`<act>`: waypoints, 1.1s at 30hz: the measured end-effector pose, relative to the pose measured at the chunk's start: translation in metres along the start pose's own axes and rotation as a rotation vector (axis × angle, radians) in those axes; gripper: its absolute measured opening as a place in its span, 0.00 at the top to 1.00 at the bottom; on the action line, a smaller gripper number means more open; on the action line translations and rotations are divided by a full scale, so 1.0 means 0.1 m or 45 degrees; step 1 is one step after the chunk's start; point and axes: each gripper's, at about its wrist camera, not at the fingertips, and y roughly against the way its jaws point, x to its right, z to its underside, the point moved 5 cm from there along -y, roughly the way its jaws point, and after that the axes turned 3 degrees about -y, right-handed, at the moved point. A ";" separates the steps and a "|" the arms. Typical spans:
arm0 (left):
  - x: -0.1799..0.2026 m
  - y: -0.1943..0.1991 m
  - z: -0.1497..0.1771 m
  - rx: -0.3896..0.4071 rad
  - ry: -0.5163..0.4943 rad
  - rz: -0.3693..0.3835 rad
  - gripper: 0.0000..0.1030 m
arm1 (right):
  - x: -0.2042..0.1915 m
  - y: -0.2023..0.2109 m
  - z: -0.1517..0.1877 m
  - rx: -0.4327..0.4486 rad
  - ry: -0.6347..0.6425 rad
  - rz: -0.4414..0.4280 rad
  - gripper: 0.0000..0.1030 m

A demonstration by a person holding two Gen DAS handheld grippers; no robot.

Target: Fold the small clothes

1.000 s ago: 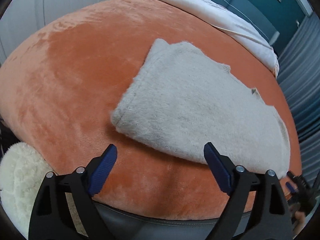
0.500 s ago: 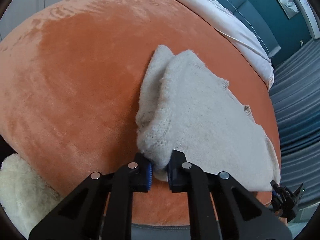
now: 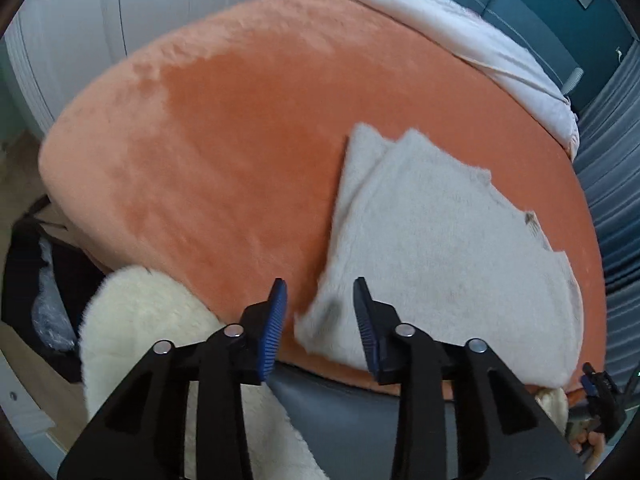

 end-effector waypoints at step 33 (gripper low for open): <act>0.93 -1.13 -0.98 -0.016 -0.377 -0.141 0.53 | -1.10 -0.67 -0.70 0.024 0.246 -0.136 0.77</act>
